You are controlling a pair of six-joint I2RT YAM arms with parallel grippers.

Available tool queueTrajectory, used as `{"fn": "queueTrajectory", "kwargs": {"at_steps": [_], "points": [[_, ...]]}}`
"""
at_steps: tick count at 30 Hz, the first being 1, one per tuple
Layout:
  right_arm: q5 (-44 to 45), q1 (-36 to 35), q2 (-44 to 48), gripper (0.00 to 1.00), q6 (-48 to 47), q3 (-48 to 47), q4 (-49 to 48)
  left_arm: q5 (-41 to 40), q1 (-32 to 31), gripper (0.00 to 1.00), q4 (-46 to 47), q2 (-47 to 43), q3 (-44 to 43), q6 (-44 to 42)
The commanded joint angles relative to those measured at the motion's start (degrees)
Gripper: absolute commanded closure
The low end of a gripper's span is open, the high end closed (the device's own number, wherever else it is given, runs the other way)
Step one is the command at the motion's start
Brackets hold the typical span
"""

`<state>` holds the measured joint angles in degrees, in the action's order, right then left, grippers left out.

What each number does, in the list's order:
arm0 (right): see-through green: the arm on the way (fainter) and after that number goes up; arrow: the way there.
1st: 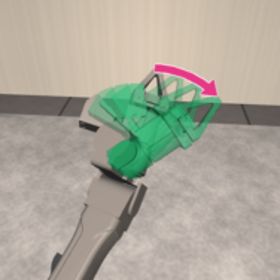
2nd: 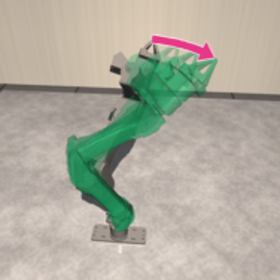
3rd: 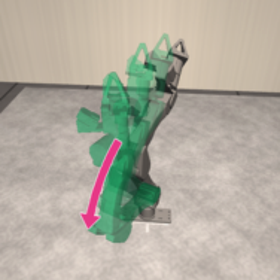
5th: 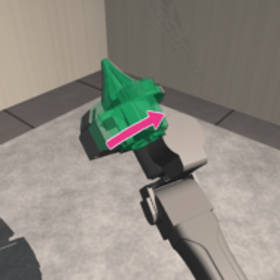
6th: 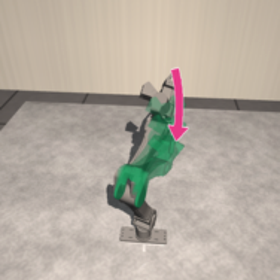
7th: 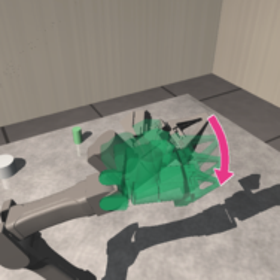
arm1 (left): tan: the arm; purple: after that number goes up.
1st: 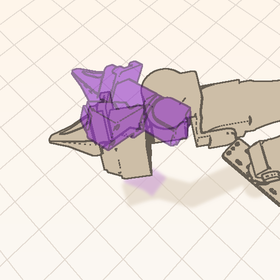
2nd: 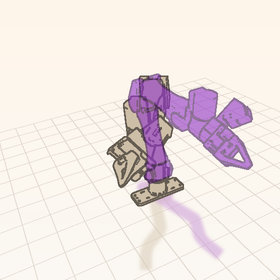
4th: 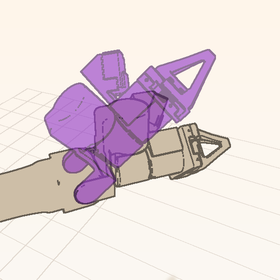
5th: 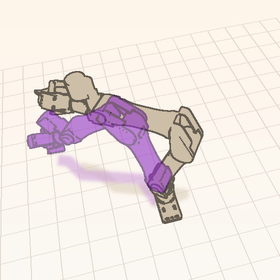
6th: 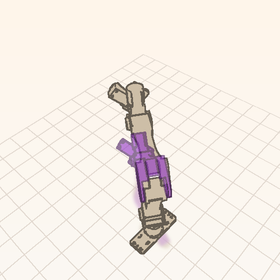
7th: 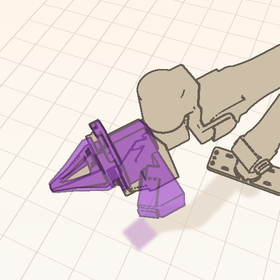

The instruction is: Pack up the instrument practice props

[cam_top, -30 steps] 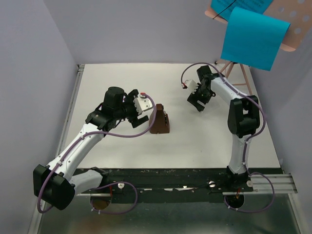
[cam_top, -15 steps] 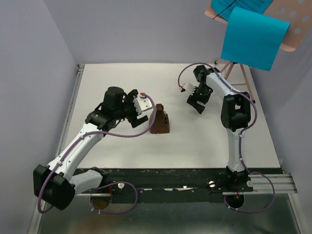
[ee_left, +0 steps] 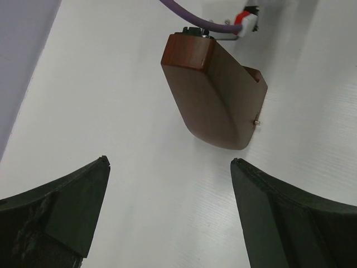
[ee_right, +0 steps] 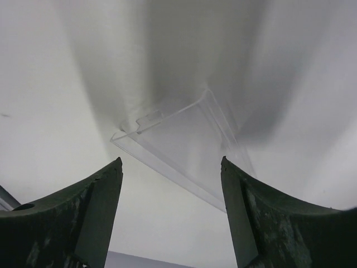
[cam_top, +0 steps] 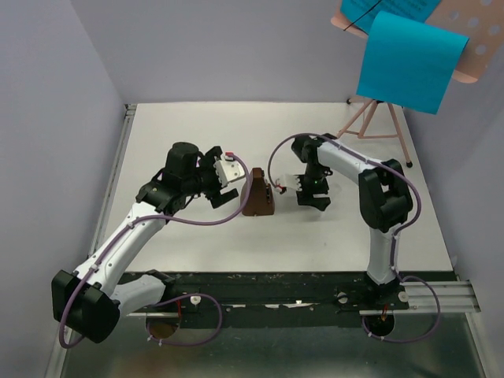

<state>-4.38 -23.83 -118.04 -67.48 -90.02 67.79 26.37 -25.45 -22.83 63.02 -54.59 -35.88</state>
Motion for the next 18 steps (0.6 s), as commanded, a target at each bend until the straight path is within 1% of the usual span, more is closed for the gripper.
{"fn": "queueTrajectory", "kwargs": {"at_steps": [1,2,4,9,10,12,13,14,15,18], "points": [[-4.93,-3.93,4.73,0.23,-8.01,7.47,-0.46,1.40,0.32,0.01,-0.20,-1.59,0.89,-0.51],[-5.54,-4.37,6.14,0.22,-7.06,8.36,-1.16,1.49,0.40,0.01,-0.37,-1.76,0.89,-0.42],[-8.18,-4.03,8.17,0.22,-2.15,8.28,-1.34,1.58,0.32,0.01,-0.55,-1.94,0.97,-0.42],[-18.71,-0.17,13.00,0.16,16.38,4.85,0.15,1.32,0.32,0.01,-0.90,-3.08,1.59,-0.07],[-18.99,0.45,13.88,0.15,21.90,4.94,-0.72,1.32,0.32,0.01,-1.07,-3.17,1.68,-0.07],[-17.43,1.07,14.68,0.11,32.27,4.85,-2.21,1.40,0.40,0.01,-1.43,-3.26,1.85,0.11],[-14.89,1.33,14.68,0.09,38.42,4.94,-3.01,1.32,0.40,0.01,-1.52,-3.17,1.77,0.28],[-12.08,1.33,14.85,0.05,44.57,5.64,-4.41,1.32,0.40,0.01,-1.78,-3.17,1.77,0.28],[-10.66,1.33,15.55,0.00,48.37,6.95,-5.99,1.32,0.23,0.01,-2.21,-3.00,1.33,0.46],[-1.46,1.51,15.83,0.00,61.38,9.95,-8.20,0.88,0.14,0.01,-4.32,-1.86,-0.25,0.55]]}}
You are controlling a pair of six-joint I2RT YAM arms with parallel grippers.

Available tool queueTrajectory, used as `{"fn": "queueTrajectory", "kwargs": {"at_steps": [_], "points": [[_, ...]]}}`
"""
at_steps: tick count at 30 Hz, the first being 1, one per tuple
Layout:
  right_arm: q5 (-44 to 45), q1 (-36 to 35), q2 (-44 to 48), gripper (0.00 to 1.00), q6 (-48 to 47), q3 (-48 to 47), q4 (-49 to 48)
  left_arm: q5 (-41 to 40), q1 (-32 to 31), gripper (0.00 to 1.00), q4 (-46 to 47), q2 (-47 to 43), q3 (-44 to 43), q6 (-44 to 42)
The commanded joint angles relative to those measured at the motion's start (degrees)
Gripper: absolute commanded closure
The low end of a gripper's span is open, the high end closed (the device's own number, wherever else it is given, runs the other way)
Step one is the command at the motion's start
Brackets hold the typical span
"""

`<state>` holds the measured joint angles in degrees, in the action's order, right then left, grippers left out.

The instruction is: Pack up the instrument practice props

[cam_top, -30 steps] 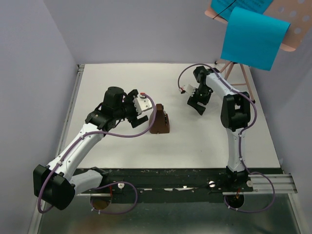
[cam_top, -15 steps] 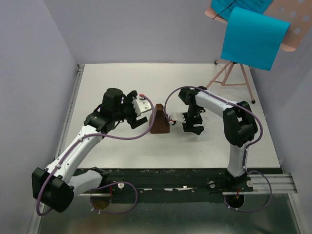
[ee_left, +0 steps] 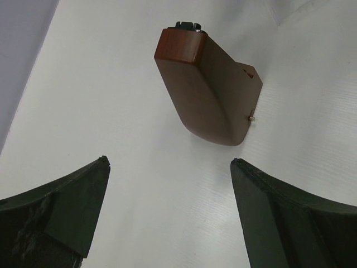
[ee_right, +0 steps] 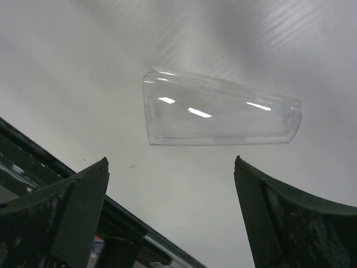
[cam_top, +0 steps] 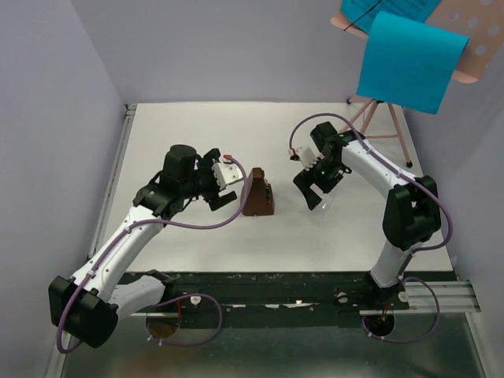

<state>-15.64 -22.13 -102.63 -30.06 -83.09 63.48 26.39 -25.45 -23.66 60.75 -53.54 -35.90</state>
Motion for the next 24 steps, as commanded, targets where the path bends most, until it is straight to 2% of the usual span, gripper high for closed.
{"fn": "queueTrajectory", "kwargs": {"at_steps": [1,3,7,13,17,21,24], "points": [[12.19,-0.28,-0.11,0.00,27.91,3.11,-3.55,0.77,0.14,0.01,-4.63,0.86,-1.83,0.57],[15.29,0.24,-1.25,0.00,34.95,2.59,-2.58,0.07,-0.12,0.01,-6.22,1.47,-2.88,0.57],[11.95,2.00,-3.97,0.00,40.69,0.21,-2.05,-1.60,-0.83,0.01,-9.29,1.65,-3.85,0.22],[8.35,5.33,-9.24,0.00,43.33,-1.11,-1.08,-3.62,-2.23,0.01,-14.04,1.65,-5.26,0.13],[-1.30,8.24,-14.08,0.00,42.37,-1.72,-1.17,-4.77,-3.02,0.01,-16.94,2.70,-7.27,-0.13],[-8.16,8.24,-17.16,0.00,42.37,-5.14,-1.87,-5.12,-3.37,0.01,-18.44,3.93,-8.95,-0.22],[-8.62,7.54,-19.62,0.00,42.20,-9.27,-2.75,-5.47,-3.64,0.01,-18.53,4.72,-9.48,-0.05]]}}
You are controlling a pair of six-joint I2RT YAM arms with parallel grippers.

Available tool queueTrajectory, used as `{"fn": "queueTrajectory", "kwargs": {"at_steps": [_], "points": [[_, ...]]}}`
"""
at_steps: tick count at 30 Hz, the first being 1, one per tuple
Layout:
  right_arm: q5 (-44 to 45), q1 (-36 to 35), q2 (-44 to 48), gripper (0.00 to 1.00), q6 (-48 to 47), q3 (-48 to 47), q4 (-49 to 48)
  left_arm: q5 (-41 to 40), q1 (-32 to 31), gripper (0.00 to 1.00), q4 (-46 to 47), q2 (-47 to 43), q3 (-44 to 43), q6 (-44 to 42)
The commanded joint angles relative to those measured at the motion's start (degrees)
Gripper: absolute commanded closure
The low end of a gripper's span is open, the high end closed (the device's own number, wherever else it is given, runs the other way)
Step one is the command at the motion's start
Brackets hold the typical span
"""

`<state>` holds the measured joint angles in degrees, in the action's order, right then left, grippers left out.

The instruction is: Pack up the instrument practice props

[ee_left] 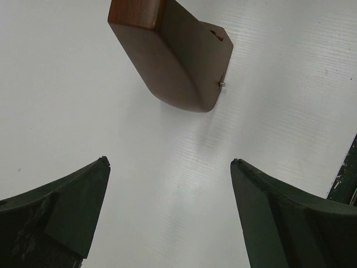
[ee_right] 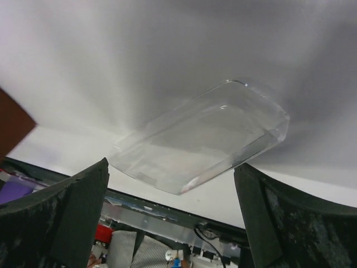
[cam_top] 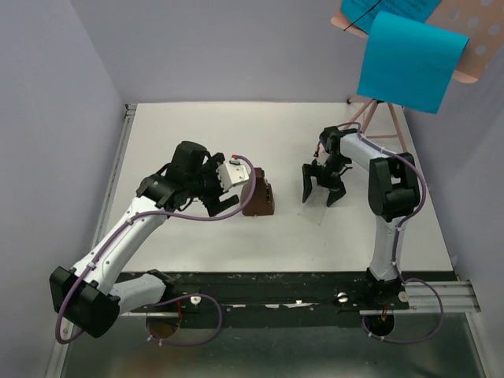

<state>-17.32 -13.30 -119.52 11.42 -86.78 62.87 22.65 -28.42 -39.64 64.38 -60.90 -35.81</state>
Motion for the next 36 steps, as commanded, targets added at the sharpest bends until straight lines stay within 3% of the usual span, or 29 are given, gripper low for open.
{"fn": "queueTrajectory", "kwargs": {"at_steps": [1,7,12,18,26,36], "points": [[-6.24,-1.55,-3.78,0.00,0.19,-7.59,-2.23,-1.74,-0.84,0.01,-2.64,1.19,-2.20,-0.05],[2.01,-4.62,-8.70,0.00,-5.70,-14.64,-1.09,-2.00,-0.76,0.01,-2.38,1.71,-2.20,-0.13],[10.54,-7.00,-8.18,0.05,-4.83,-11.84,-1.61,-2.09,-0.75,0.01,-1.41,1.63,-1.76,0.39],[18.71,-8.76,-6.43,0.03,-2.46,-8.84,-1.70,-2.44,-0.75,0.01,-1.23,0.75,-1.15,0.04],[23.47,-9.46,-4.40,0.02,2.02,-5.25,-2.05,-1.83,-0.75,0.01,-0.26,0.05,0.52,0.48],[21.45,-9.46,-5.63,0.19,1.77,-7.69,-3.63,-0.24,-0.84,0.01,0.00,1.01,0.44,1.62]]}}
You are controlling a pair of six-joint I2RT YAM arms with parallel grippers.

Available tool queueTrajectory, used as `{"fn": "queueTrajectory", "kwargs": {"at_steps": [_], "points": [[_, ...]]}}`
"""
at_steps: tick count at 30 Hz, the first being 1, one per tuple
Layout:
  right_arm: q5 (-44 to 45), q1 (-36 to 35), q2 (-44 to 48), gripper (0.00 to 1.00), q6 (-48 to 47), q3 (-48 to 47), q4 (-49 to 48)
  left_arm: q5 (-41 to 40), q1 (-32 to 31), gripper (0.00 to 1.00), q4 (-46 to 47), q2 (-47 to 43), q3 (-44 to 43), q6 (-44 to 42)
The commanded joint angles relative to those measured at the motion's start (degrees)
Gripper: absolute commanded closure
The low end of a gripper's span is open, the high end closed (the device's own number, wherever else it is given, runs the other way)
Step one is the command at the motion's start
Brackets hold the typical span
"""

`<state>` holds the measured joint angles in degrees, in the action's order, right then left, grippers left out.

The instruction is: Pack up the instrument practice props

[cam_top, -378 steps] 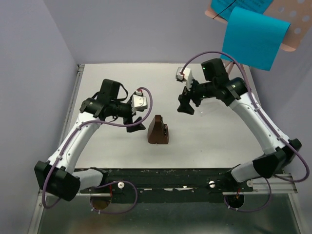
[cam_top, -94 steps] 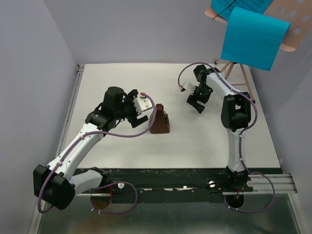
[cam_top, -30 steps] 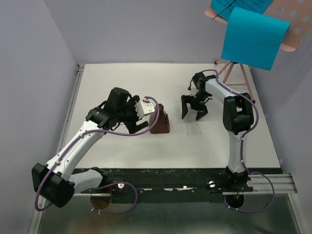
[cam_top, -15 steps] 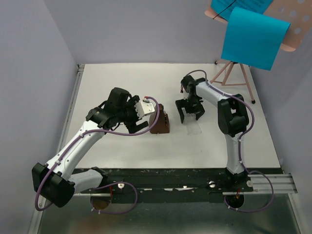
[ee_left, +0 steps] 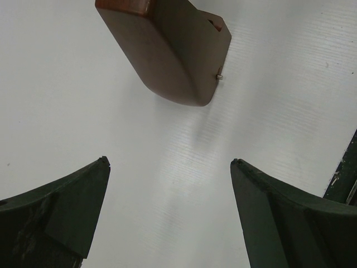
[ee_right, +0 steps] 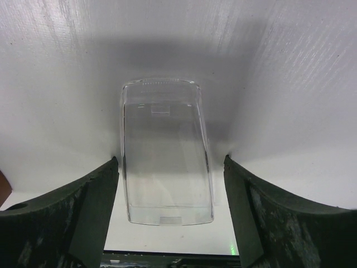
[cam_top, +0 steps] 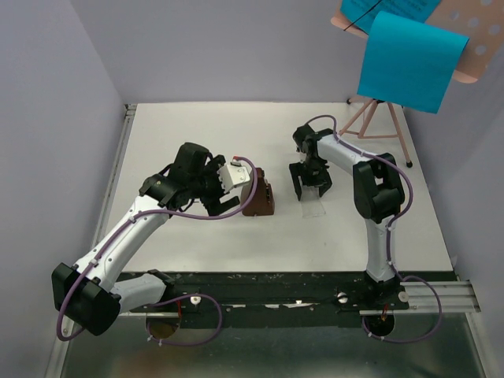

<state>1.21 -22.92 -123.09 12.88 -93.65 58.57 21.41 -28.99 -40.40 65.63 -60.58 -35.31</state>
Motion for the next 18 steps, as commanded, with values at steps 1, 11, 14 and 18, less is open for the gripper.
{"fn": "queueTrajectory", "kwargs": {"at_steps": [1,11,14,18], "points": [[3.09,0.15,-2.24,0.19,0.21,-1.36,0.67,1.09,-0.27,0.01,0.85,-0.06,0.11,1.29],[3.27,0.24,-3.38,0.20,-0.76,-1.71,-1.00,1.09,-0.27,0.01,0.94,0.03,0.37,1.56],[2.04,0.15,-4.00,0.23,-1.19,-3.29,-1.52,1.09,-0.27,0.01,0.85,-0.32,0.46,1.56],[0.55,0.24,-4.88,0.28,-2.25,-4.88,-1.53,1.35,-0.27,0.01,0.68,-0.06,0.55,1.65]]}}
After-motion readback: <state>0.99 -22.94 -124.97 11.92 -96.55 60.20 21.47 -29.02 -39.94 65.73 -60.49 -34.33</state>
